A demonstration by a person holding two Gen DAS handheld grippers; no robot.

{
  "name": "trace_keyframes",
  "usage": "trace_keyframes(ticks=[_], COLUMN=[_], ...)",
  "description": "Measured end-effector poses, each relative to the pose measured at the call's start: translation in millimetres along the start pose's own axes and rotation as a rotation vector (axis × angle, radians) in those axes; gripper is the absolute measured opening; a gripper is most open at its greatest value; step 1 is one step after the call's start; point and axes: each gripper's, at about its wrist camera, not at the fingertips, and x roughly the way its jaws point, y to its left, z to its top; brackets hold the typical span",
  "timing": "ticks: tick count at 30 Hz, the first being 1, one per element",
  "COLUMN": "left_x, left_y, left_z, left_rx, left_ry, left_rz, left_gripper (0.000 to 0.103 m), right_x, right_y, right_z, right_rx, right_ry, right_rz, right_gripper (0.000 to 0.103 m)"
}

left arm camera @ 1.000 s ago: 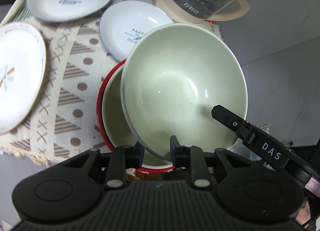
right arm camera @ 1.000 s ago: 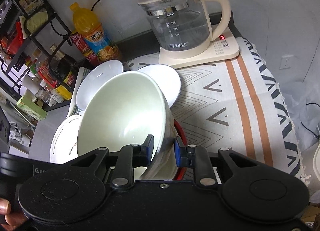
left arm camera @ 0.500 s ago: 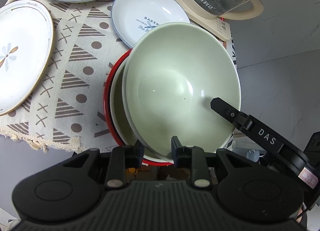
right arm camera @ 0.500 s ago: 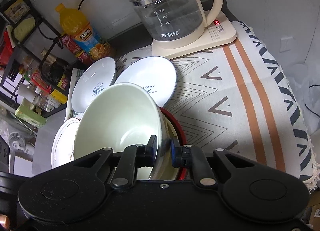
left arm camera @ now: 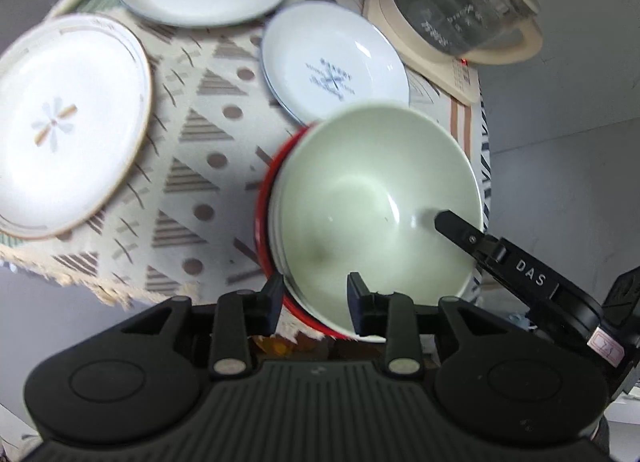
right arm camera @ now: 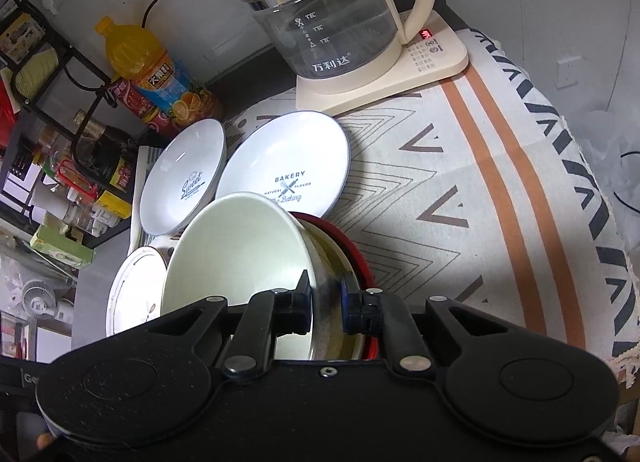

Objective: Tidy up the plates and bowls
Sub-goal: 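Lower the smaller pale green bowl into the stacked bowls with both grippers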

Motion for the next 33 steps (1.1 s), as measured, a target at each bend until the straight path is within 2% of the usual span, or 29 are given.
trace_keyframes(ticks=[7, 9, 12, 17, 19, 21, 31, 33], left_x=[2.3, 4.9, 8.4, 14.8, 16.0, 17.2, 12.9, 11.1], left_y=[13.6, 14.3, 15.5, 15.8, 15.5, 17.1, 18.8, 18.5], left_z=[8.6, 9.6, 10.8, 14.6, 16.0, 17.7, 23.5, 22.9], left_rx=[-0.036, -0.027, -0.020, -0.026, -0.023, -0.036, -0.047, -0.049], left_ry=[-0.045, -0.047, -0.054, -0.052, -0.056, -0.054, -0.081, -0.086], left_rz=[0.042, 0.056, 0.071, 0.078, 0.083, 0.081, 0.093, 0.091], left_gripper=[0.034, 0.034, 0.034, 0.034, 0.034, 0.034, 0.034, 0.034], right_x=[0.3, -0.4, -3.6, -8.4, -11.0, -13.9, -5.6, -7.4], right_y=[8.4, 11.7, 16.3, 18.5, 19.2, 18.8, 10.9, 12.3], right_z=[2.2, 2.8, 2.3, 2.7, 3.2, 4.1, 1.6, 2.1], right_rx=[-0.054, -0.073, -0.107, -0.131, -0.140, -0.146, -0.117, -0.125], right_ry=[0.001, 0.003, -0.005, -0.021, -0.036, -0.054, -0.030, -0.026], right_rz=[-0.033, -0.041, -0.059, -0.061, -0.067, -0.071, -0.075, -0.071], right_gripper=[0.013, 0.020, 0.021, 0.019, 0.016, 0.008, 0.007, 0.012])
